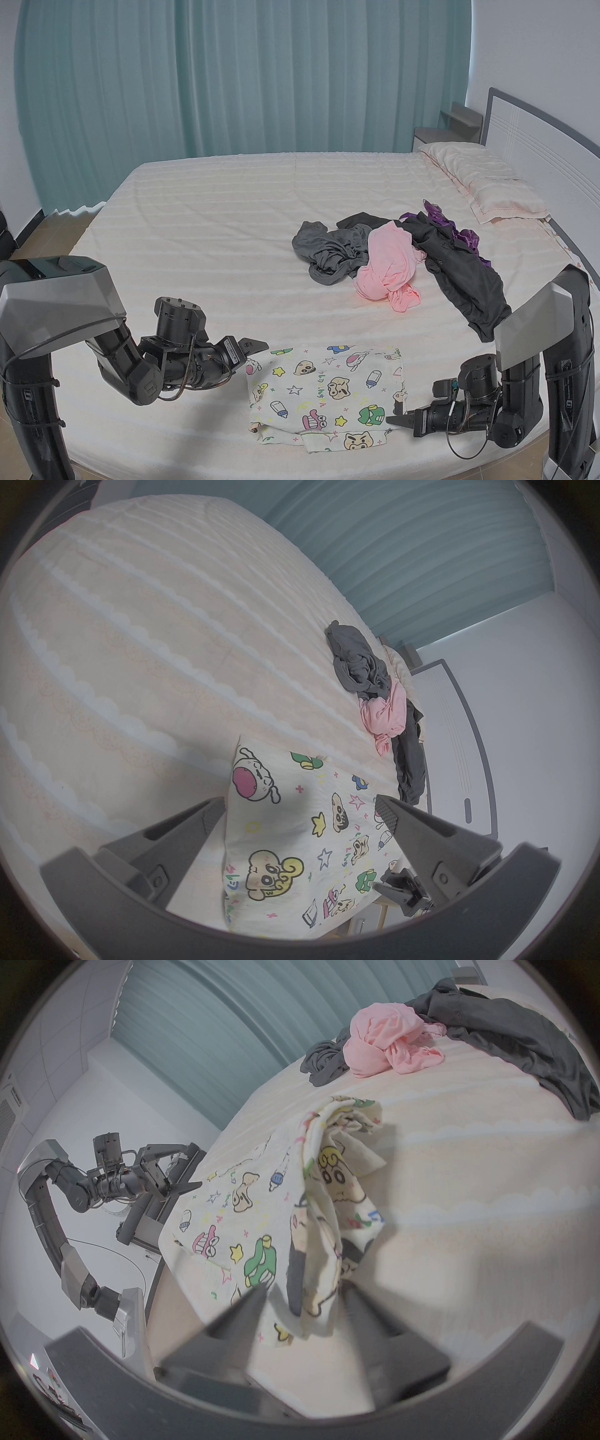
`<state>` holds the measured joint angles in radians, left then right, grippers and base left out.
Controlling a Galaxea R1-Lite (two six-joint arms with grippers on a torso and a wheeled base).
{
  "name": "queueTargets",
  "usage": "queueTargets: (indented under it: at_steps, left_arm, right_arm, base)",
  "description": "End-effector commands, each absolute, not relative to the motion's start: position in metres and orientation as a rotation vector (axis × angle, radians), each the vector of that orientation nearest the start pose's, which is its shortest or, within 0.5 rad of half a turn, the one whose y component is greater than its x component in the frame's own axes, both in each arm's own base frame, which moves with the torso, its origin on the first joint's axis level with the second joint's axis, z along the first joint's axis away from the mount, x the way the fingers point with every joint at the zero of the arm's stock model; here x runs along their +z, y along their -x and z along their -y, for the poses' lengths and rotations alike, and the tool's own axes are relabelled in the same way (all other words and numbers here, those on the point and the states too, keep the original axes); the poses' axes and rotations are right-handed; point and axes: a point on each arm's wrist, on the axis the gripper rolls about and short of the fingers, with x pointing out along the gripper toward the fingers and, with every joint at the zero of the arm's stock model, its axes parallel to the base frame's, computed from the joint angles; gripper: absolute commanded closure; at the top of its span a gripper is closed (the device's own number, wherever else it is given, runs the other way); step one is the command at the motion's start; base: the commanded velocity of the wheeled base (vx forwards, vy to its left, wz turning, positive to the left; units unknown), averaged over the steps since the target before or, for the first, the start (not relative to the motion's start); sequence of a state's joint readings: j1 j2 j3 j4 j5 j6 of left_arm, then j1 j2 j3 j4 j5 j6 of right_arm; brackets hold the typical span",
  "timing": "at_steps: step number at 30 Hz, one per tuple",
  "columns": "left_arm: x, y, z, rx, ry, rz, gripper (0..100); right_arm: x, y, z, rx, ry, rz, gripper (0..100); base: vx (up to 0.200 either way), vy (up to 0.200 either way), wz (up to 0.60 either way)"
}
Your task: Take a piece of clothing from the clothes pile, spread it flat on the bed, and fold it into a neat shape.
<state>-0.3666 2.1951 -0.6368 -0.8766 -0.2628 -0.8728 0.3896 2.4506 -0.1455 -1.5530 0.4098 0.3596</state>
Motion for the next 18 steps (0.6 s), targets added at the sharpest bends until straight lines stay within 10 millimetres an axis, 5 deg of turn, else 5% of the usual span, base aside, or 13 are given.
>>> queueTargets:
  at_steps: [1, 10, 18]
  left_arm:
    - [0.005, -0.309, 0.125, -0.262, 0.773, -0.908, 0]
    - [0.005, -0.304, 0.128, -0.27, 0.755, -0.912, 0]
    - [0.01, -0.288, 0.155, -0.284, 0.743, -0.897, 0]
  right_arm:
    - [-0.052, -0.218, -0.097, 0.607, -0.333, -0.894, 100]
    - [-0.051, -0.211, -0.09, 0.595, -0.324, -0.918, 100]
    - [-0.054, -0.2, -0.085, 0.617, -0.237, -0.957, 100]
  base:
    - [0.0, 0.0, 0.0]
    - [0.0, 0.0, 0.0]
    - [0.0, 0.0, 0.0]
